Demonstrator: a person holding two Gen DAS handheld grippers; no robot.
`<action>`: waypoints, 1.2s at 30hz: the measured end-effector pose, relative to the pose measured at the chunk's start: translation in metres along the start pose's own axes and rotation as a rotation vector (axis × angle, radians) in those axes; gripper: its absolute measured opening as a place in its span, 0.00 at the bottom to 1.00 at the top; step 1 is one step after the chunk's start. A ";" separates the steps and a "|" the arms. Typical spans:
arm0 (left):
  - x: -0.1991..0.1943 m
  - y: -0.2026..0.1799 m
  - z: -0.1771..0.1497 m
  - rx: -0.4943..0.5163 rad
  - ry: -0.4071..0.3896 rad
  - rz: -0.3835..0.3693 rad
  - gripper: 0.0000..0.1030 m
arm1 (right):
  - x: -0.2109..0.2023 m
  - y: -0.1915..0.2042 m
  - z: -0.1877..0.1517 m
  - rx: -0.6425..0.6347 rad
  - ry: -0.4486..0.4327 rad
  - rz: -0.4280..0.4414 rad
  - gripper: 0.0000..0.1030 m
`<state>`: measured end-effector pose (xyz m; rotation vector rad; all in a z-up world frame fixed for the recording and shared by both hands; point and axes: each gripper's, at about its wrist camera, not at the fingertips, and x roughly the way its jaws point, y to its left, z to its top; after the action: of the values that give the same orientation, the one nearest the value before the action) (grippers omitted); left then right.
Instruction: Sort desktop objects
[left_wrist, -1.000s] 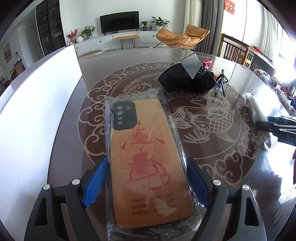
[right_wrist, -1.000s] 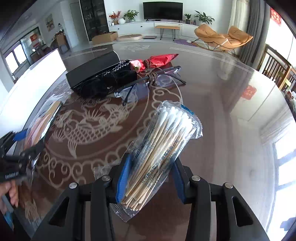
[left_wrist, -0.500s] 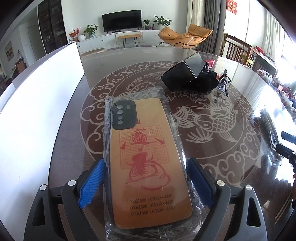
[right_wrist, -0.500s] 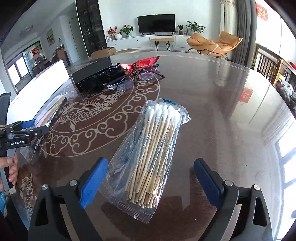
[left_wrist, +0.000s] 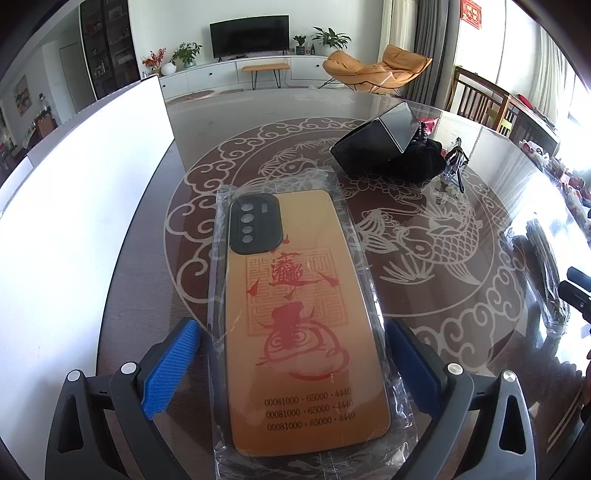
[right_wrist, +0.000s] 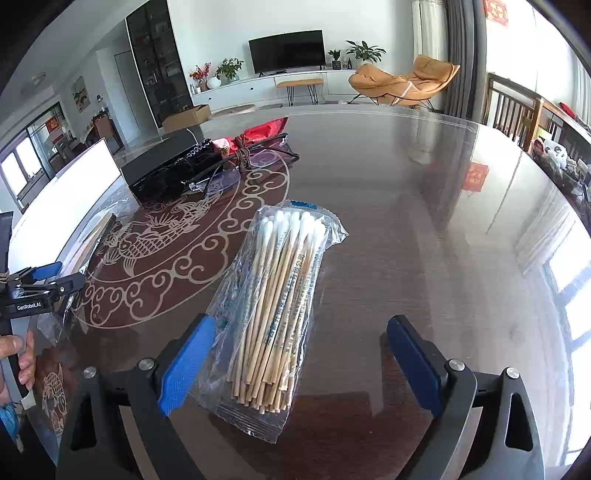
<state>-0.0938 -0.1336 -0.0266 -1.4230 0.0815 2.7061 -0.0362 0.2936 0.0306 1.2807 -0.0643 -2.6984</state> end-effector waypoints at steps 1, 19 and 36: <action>0.000 0.000 0.000 0.000 0.001 0.001 0.99 | 0.000 0.001 0.000 -0.003 0.000 -0.004 0.92; 0.002 0.002 0.001 -0.005 0.006 0.005 1.00 | -0.015 -0.022 -0.001 0.086 -0.066 0.044 0.95; 0.002 0.002 0.001 -0.004 0.006 0.004 1.00 | -0.019 -0.028 -0.002 0.121 -0.092 0.043 0.95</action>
<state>-0.0960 -0.1356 -0.0281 -1.4332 0.0789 2.7075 -0.0262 0.3247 0.0408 1.1704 -0.2672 -2.7527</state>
